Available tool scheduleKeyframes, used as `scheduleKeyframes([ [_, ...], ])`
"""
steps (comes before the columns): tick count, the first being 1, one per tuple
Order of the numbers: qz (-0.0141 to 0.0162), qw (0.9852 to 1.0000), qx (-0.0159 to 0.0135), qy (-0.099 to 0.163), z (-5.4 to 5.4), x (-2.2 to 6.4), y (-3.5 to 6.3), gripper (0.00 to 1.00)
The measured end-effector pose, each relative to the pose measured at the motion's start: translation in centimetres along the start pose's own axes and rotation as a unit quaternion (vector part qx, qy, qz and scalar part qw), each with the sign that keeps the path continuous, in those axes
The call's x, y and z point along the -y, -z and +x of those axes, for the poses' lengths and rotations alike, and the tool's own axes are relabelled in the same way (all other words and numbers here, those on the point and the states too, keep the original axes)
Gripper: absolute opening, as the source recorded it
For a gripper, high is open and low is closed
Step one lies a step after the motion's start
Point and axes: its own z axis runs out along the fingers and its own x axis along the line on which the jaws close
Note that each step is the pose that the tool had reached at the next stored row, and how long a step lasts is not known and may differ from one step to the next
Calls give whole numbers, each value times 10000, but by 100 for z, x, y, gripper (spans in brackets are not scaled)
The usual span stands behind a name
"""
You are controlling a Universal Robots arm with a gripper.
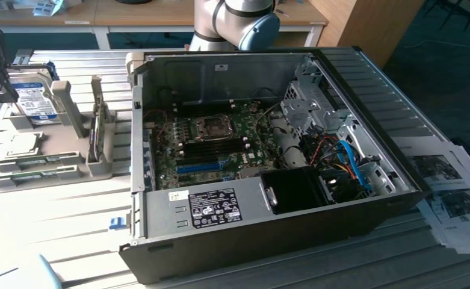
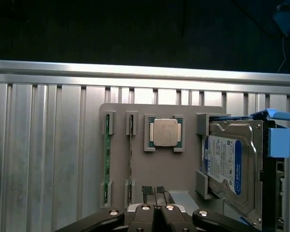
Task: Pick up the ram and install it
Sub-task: 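Pick up the ram and move it above insertion slot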
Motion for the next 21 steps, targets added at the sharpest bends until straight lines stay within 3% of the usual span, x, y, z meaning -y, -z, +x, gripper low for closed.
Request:
scheduleKeyframes([
  [21, 0, 10000, 0, 0, 146, 5, -24, 10],
])
